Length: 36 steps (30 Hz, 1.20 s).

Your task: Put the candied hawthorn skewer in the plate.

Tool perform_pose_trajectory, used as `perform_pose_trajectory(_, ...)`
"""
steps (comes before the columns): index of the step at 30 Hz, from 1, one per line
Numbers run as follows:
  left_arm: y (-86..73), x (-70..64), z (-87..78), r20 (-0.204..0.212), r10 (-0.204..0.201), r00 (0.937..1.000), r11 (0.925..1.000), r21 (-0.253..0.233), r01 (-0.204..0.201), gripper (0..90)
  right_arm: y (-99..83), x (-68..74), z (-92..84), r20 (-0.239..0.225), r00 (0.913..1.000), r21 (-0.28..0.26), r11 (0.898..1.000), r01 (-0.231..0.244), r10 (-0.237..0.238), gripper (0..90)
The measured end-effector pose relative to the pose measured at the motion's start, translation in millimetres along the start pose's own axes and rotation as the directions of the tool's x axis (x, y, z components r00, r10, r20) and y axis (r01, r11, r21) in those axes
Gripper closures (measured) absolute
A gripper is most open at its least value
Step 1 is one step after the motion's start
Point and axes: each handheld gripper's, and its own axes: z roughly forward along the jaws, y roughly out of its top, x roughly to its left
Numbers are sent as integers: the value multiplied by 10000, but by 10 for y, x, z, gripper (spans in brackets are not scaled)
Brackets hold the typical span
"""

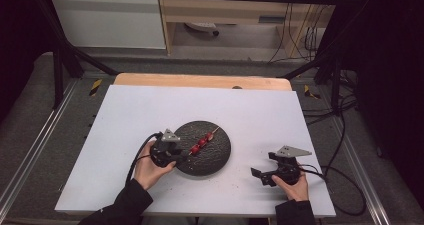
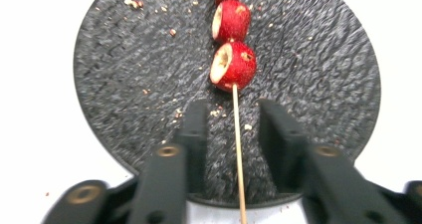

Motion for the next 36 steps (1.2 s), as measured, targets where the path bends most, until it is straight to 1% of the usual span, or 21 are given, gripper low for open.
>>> perform_pose_trajectory(2,-22,41,-64,215,124,9997,9998,-175,-120,475,1,1,-2,-15,10000,-9,10000,-26,26,6)
perform_pose_trajectory(3,-39,61,-99,288,196,9994,9996,-185,-191,439,2,2,-4,-20,10000,-18,10000,-26,26,6)
perform_pose_trajectory(5,-85,100,-163,371,313,9988,9989,-358,-300,390,3,0,-11,-10,10000,-29,10000,-25,25,5)
perform_pose_trajectory(8,-173,169,-252,513,447,9977,9979,-493,-422,293,6,-4,-19,-32,10000,-57,10000,-5,5,6)
perform_pose_trajectory(10,-241,217,-300,458,493,9977,9968,-658,-462,235,5,-2,-18,-23,10000,-51,10000,-30,30,6)
perform_pose_trajectory(12,-313,261,-332,416,605,9973,9957,-734,-574,172,3,-1,-15,-22,10000,4,10000,-10,10,5)
perform_pose_trajectory(14,-385,306,-362,316,630,9975,9952,-767,-604,124,0,2,-11,-5,10000,14,10000,-1,1,5)
perform_pose_trajectory(19,-564,413,-436,116,412,9991,9950,-915,-400,81,-2,3,-10,-14,10000,31,10000,15,-15,6)
perform_pose_trajectory(21,-632,452,-468,-38,352,9994,9942,-1020,-355,78,-3,0,-7,-8,10000,40,10000,75,-75,5)
perform_pose_trajectory(23,-707,498,-500,-39,345,9994,9931,-1118,-347,77,-6,-1,-3,-6,9999,80,9999,109,-109,5)
perform_pose_trajectory(25,-781,537,-524,-148,439,9989,9907,-1282,-455,68,-9,1,-2,-19,9999,161,9998,141,-141,6)
perform_pose_trajectory(30,-972,606,-535,-127,256,9996,9910,-1309,-270,65,-11,-1,-4,-4,9998,206,9996,194,-194,5)
perform_pose_trajectory(33,-1051,635,-547,-282,109,9995,9910,-1329,-146,65,-14,-1,-9,18,9998,238,9995,191,-192,5)
perform_pose_trajectory(36,-1091,654,-564,-336,67,9994,9904,-1379,-113,64,-17,1,-5,50,9998,300,9994,182,-183,6)
